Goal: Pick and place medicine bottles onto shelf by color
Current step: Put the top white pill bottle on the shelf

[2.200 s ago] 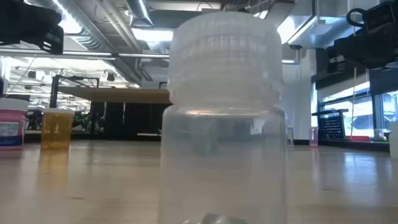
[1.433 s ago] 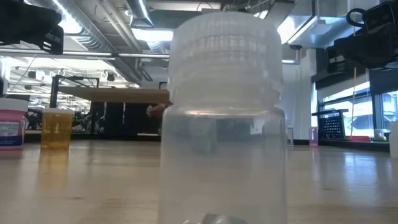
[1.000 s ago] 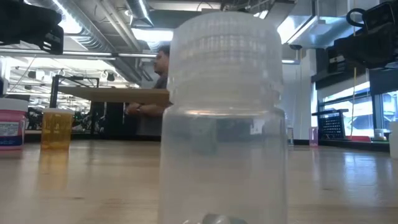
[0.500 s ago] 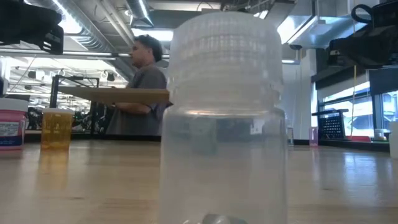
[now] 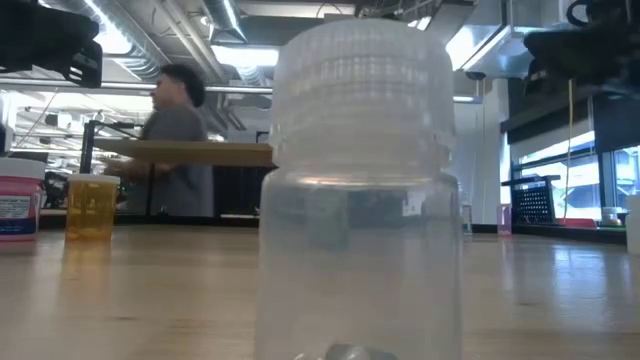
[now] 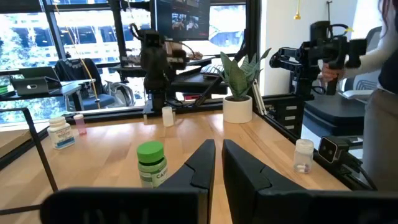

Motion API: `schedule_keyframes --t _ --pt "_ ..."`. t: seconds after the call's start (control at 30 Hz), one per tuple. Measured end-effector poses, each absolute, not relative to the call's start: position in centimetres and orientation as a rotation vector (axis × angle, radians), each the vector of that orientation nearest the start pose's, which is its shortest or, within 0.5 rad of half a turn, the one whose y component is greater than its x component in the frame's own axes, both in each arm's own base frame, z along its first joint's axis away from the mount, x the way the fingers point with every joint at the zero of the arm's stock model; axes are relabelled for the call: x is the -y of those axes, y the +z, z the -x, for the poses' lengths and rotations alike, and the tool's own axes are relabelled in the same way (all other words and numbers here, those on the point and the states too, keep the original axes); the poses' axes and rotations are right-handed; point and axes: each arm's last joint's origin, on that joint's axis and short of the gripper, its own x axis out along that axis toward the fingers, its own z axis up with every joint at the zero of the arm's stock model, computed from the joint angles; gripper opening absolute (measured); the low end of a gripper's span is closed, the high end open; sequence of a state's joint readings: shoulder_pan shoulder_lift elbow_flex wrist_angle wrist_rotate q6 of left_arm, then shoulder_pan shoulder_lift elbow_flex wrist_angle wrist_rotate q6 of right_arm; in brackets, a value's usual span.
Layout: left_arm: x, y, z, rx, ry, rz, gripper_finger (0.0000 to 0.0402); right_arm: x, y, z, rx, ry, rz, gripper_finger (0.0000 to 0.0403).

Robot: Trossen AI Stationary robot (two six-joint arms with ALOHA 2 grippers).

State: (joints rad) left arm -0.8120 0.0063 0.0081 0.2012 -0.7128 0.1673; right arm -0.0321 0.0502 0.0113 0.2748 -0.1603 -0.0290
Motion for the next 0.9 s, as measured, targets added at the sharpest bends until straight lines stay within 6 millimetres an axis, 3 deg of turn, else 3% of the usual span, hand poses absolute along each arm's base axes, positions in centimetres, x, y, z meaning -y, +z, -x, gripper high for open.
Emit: schedule_keyframes --t 0.2,0.37,0.53,0.8,0.9 --pt "5.1 18.4 -7.5 0.154 -0.086 -0.027 0.0025 0.0 22.4 -9.1 0.277 0.049 0.057 0.0005" --pt "5.1 18.4 -7.5 0.154 -0.086 -0.027 0.0025 0.4 25.4 -9.5 0.132 -0.083 0.079 0.0003" --pt "5.1 18.4 -7.5 0.154 -0.085 -0.027 0.0025 0.9 28.5 -11.3 -0.036 -0.219 -0.004 0.0002" --pt "5.0 18.7 -7.4 0.172 -0.039 0.0 0.0025 1.1 32.8 -15.6 -0.309 -0.25 -0.108 0.0002" --pt "4.8 18.7 -7.4 0.166 0.005 0.006 0.0025 1.5 34.3 -16.8 -0.359 -0.374 -0.165 0.0002"
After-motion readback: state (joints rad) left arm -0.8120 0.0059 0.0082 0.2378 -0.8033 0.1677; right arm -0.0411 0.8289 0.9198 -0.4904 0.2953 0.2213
